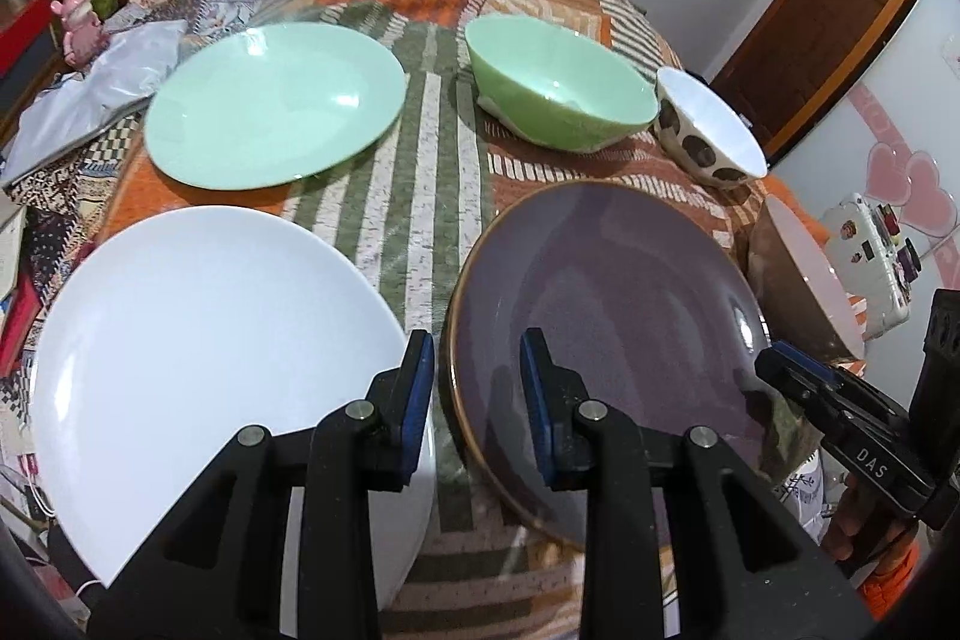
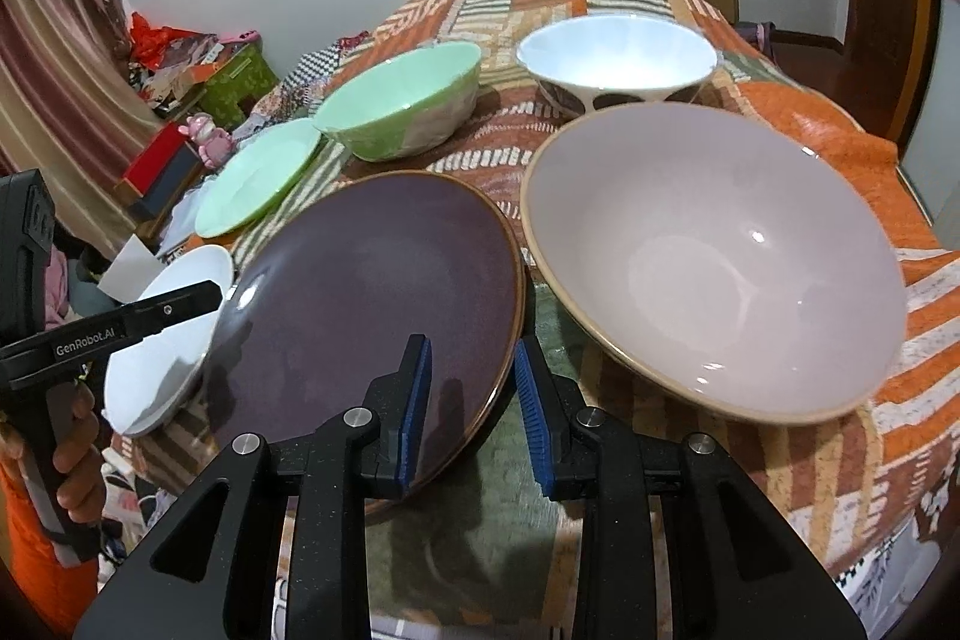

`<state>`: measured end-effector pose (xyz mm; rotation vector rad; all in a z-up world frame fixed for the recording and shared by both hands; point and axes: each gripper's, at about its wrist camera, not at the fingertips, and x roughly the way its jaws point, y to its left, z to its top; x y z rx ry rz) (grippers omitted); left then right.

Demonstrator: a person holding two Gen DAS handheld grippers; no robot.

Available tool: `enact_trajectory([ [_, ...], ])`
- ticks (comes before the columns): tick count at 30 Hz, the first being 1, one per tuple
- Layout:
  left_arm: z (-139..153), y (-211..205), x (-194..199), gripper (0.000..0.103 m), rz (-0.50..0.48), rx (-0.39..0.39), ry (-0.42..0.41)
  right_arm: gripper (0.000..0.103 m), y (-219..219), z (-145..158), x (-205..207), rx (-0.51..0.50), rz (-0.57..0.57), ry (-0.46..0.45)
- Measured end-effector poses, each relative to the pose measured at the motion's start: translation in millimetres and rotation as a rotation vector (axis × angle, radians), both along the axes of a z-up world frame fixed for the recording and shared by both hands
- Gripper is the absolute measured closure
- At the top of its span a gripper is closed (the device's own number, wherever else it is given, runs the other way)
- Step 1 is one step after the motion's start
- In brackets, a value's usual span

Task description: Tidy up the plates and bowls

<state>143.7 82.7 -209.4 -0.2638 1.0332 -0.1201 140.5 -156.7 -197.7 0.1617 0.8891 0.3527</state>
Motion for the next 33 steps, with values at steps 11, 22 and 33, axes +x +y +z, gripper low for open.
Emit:
enact_trajectory([
  [11,42,21,-40,0.073,0.053,0.069,-0.117,0.064,19,28,-8,-0.002,0.059,-0.080],
  [22,59,75,-78,0.049,0.186,0.136,-0.163,0.050,77,46,-5,-0.024,0.214,-0.163],
  [33,29,129,-97,0.049,0.277,0.170,-0.077,0.050,140,24,10,-0.081,0.356,-0.113],
])
